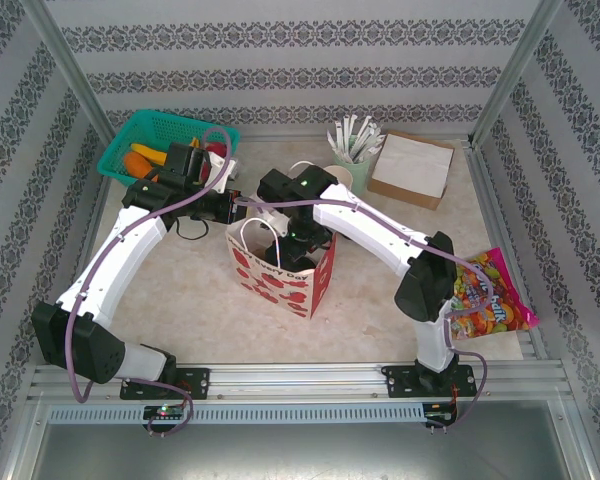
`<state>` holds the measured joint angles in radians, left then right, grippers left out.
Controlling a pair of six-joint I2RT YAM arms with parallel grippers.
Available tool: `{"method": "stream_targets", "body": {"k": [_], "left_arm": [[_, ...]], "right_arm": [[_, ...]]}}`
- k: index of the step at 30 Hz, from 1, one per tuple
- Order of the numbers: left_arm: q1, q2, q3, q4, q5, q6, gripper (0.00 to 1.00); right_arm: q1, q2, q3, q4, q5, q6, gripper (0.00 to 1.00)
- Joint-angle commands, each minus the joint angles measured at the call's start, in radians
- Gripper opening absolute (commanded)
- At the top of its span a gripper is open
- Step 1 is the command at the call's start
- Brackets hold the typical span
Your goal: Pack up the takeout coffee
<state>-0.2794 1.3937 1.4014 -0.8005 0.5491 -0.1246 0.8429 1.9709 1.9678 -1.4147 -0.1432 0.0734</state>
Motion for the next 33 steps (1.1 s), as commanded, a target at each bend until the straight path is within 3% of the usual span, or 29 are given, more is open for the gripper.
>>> {"method": "stream_targets", "body": {"k": [1,9,15,27,29,33], "left_arm": [[0.007,0.005,0.025,-0.007,0.0,0.004,0.0],[0.007,0.005,0.027,-0.007,-0.001,0.005,0.0],[0.008,-0.001,0.018,0.006,-0.026,-0.012,0.0],[0.007,-0.002,-0.001,0.036,-0.031,-0.044,0.0],[0.006,-0.002,-0.004,0.044,-0.033,-0.051,0.0],[0.007,-0.006,-0.007,0.052,-0.042,-0.059,0.0]], "right_arm": [[0.012,-0.053,0.03,-0.039,0.011,-0.018,0.98],[0.013,-0.065,0.062,-0.059,0.008,-0.023,0.98],[0.013,-0.173,0.087,0.009,0.004,-0.012,0.98],[0.028,-0.382,-0.071,0.205,0.148,0.092,0.98],[0.033,-0.421,-0.113,0.271,0.22,0.145,0.98],[0.037,-0.516,-0.223,0.422,0.236,0.212,0.98]]}}
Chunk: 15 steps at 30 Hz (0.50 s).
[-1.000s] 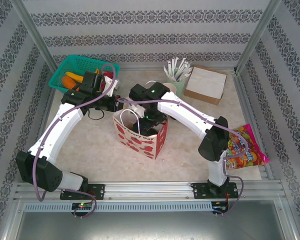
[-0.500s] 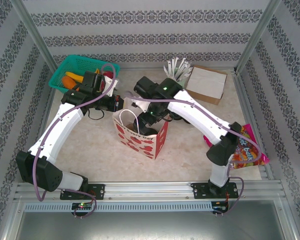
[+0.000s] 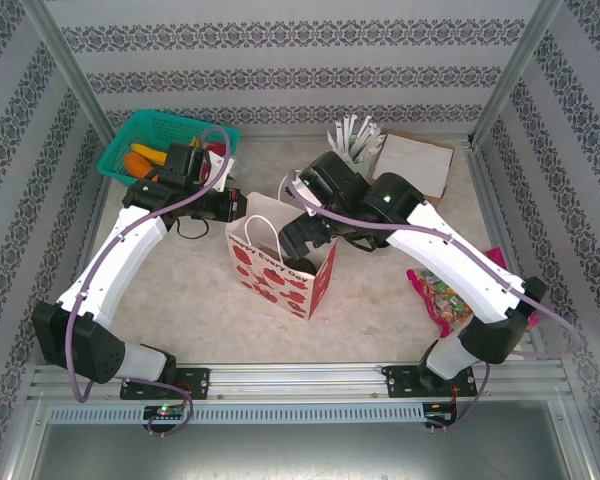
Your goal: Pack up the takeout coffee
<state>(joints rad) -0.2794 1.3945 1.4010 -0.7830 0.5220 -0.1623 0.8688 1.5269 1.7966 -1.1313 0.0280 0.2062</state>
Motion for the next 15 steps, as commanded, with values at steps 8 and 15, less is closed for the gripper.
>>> {"method": "stream_targets", "body": {"k": [8,15], "left_arm": [[0.008,-0.031,-0.028,0.051,-0.059,-0.067,0.0],[0.007,-0.049,-0.033,0.036,-0.078,-0.101,0.0]], "right_arm": [[0.011,-0.326,-0.385,0.315,0.294,0.386,0.98],[-0.048,-0.437,-0.56,0.308,0.181,0.72,0.98]]}}
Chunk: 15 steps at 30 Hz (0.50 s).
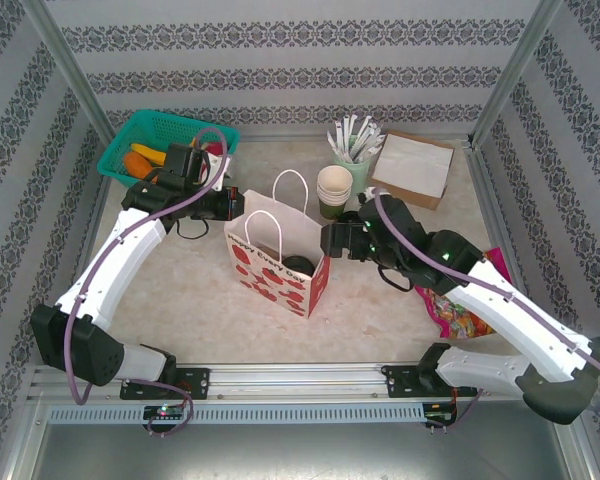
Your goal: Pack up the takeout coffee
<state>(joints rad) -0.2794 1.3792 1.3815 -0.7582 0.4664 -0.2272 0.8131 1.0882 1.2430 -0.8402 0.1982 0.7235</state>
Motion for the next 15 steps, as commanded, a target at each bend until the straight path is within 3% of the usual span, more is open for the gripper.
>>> {"method": "stream_targets", "body": {"k": [1,5,9,13,15], "left_arm": [[0.007,-0.038,-0.015,0.011,-0.027,-0.037,0.0],[0.007,-0.053,-0.031,0.01,-0.061,-0.055,0.0],[0.006,-0.073,-0.051,0.021,-0.07,-0.063,0.0],[0.006,-0.071,-0.05,0.026,-0.074,-0.066,0.0],[0.008,-0.067,-0.05,0.028,-0.074,-0.07,0.0]], "right_arm": [[0.02,0.01,0.001,0.013,0.015,0.217,0.98],[0.073,0.061,0.03,0.057,0.029,0.214,0.94],[0.088,0.14,0.089,-0.04,0.06,0.245,0.83],[0.101,0.186,0.096,-0.022,0.037,0.24,0.75],[0.103,0.211,0.122,-0.034,0.034,0.228,0.64]]}}
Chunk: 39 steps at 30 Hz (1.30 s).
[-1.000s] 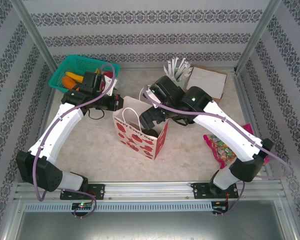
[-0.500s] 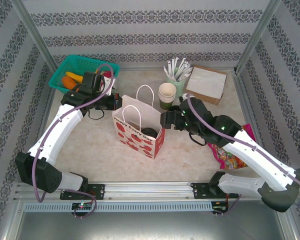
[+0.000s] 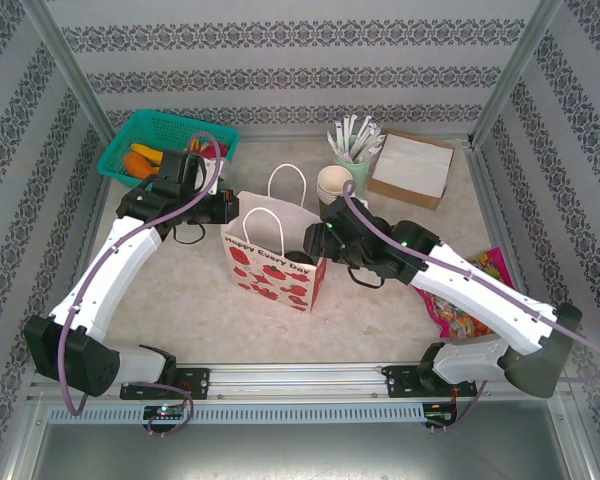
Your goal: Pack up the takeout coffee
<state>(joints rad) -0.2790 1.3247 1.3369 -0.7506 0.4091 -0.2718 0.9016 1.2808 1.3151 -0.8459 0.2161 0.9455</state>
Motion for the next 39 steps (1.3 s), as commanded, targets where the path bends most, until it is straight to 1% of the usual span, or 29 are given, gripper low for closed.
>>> {"method": "stream_targets", "body": {"k": [1,4,6,8,11,14,18,20,28,33,35,39], "left_arm": [[0.006,-0.011,-0.004,0.02,-0.021,-0.028,0.0],[0.006,-0.004,0.01,0.005,-0.032,-0.032,0.0],[0.007,0.002,0.025,-0.016,-0.043,-0.032,0.03],[0.007,0.001,0.03,-0.023,-0.052,-0.033,0.06],[0.006,0.0,0.032,-0.02,-0.05,-0.047,0.08],[0.006,0.001,0.014,0.004,-0.052,-0.068,0.11],[0.006,0.004,0.01,-0.008,-0.095,-0.084,0.11],[0.007,-0.006,0.007,-0.007,-0.101,-0.09,0.11],[0.007,-0.053,-0.024,0.029,-0.132,-0.139,0.11],[0.007,-0.073,-0.033,0.057,-0.224,-0.169,0.11],[0.007,-0.074,-0.04,0.074,-0.257,-0.203,0.11],[0.007,-0.075,-0.05,0.096,-0.248,-0.253,0.11]], "right_arm": [[0.014,0.026,0.06,-0.033,0.016,-0.002,0.59],[0.014,0.049,0.094,-0.055,0.021,-0.015,0.44],[0.014,0.074,0.125,-0.083,0.031,-0.02,0.33],[0.012,0.097,0.148,-0.098,0.032,-0.033,0.27],[0.005,0.136,0.191,-0.101,0.014,-0.076,0.2],[0.002,0.172,0.236,-0.095,0.036,-0.139,0.13],[-0.025,0.238,0.318,-0.104,0.017,-0.226,0.07],[-0.042,0.275,0.364,-0.118,0.012,-0.273,0.0],[-0.115,0.388,0.492,-0.153,-0.081,-0.4,0.0],[-0.175,0.459,0.576,-0.169,-0.154,-0.429,0.0],[-0.198,0.486,0.596,-0.167,-0.181,-0.441,0.0],[-0.233,0.523,0.624,-0.157,-0.226,-0.457,0.0]]}}
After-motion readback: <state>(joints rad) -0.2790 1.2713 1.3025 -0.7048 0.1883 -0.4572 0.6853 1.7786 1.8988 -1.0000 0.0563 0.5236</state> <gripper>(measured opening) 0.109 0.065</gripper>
